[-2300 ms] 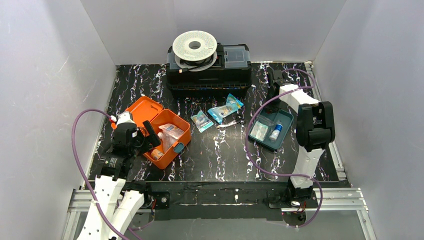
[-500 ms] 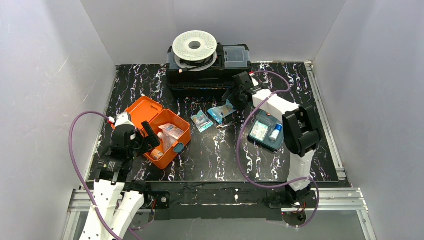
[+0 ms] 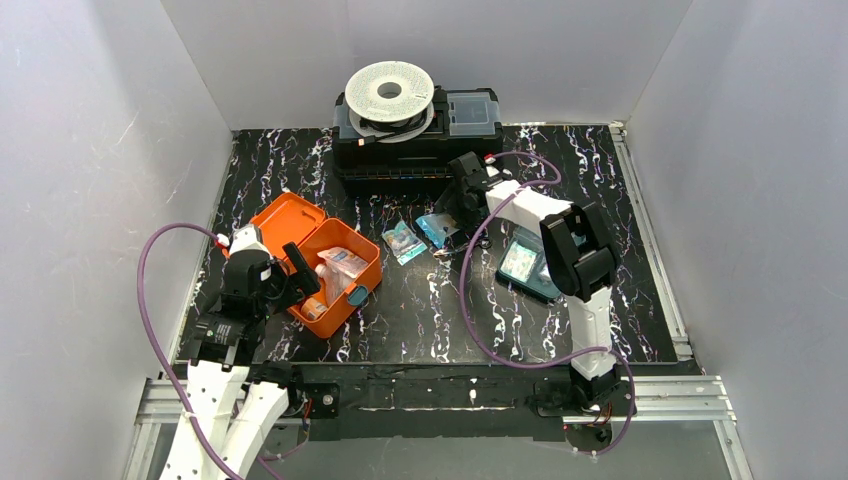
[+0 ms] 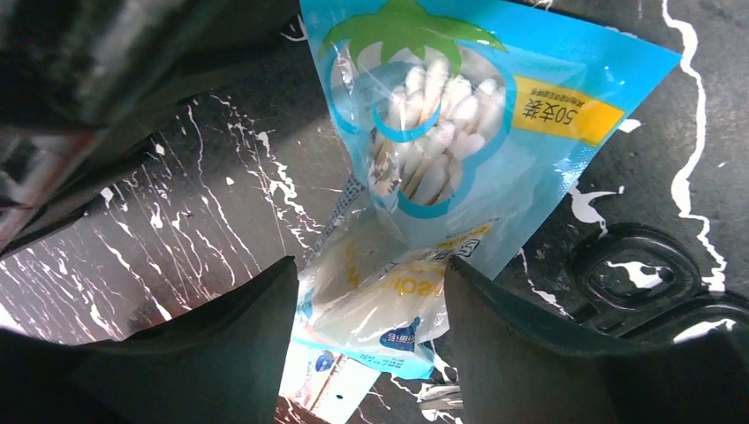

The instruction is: Organize the medicine kit

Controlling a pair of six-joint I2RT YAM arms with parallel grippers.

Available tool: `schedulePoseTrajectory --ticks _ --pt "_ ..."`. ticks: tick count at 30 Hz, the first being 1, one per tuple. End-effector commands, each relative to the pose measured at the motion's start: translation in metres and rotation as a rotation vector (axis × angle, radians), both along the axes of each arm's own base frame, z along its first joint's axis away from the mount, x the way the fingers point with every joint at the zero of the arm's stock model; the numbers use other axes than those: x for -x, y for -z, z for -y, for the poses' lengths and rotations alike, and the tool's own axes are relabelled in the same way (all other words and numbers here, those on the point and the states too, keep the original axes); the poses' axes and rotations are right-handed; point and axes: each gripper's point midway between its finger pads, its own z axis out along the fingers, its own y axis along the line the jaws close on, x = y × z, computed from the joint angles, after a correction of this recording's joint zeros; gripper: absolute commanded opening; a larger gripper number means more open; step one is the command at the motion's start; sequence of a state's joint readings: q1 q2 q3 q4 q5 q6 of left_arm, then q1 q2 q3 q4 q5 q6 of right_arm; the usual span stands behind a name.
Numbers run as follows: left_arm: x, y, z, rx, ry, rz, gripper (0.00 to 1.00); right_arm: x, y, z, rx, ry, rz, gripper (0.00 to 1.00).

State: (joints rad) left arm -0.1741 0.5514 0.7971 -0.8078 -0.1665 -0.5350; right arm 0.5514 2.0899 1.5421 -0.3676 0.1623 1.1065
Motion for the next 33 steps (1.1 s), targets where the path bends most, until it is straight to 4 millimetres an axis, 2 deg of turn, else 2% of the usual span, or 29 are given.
schedulePoseTrajectory --ticks 1,4,7,13,15,22,28,33 --pt "0.000 -0.004 0.002 0.006 0.013 0.018 1.00 -0.004 0.005 0.008 0.058 0.044 -0.015 0.66" --pt "0.000 -0.004 0.002 0.008 0.016 0.021 1.00 0.000 0.014 0.013 0.095 0.044 -0.036 0.55" --pt "0.000 -0.005 0.003 0.009 0.016 0.025 1.00 0.003 0.018 0.016 0.116 0.039 -0.047 0.40" --pt "0.001 -0.005 0.003 0.011 0.018 0.026 0.99 0.009 0.020 0.018 0.136 0.018 -0.059 0.13" --pt "0.000 -0.005 0.003 0.010 0.018 0.026 1.00 0.011 0.017 0.016 0.126 0.003 -0.047 0.01" --pt "0.000 -0.004 0.003 0.007 0.018 0.020 0.99 0.017 -0.021 0.013 0.106 -0.037 0.053 0.01" --pt "0.000 -0.004 0.001 0.003 0.012 0.023 1.00 0.028 -0.074 0.015 0.081 -0.067 0.168 0.01" --pt "0.001 -0.006 0.000 0.000 0.003 0.029 1.00 0.049 -0.111 0.008 0.047 -0.122 0.235 0.01"
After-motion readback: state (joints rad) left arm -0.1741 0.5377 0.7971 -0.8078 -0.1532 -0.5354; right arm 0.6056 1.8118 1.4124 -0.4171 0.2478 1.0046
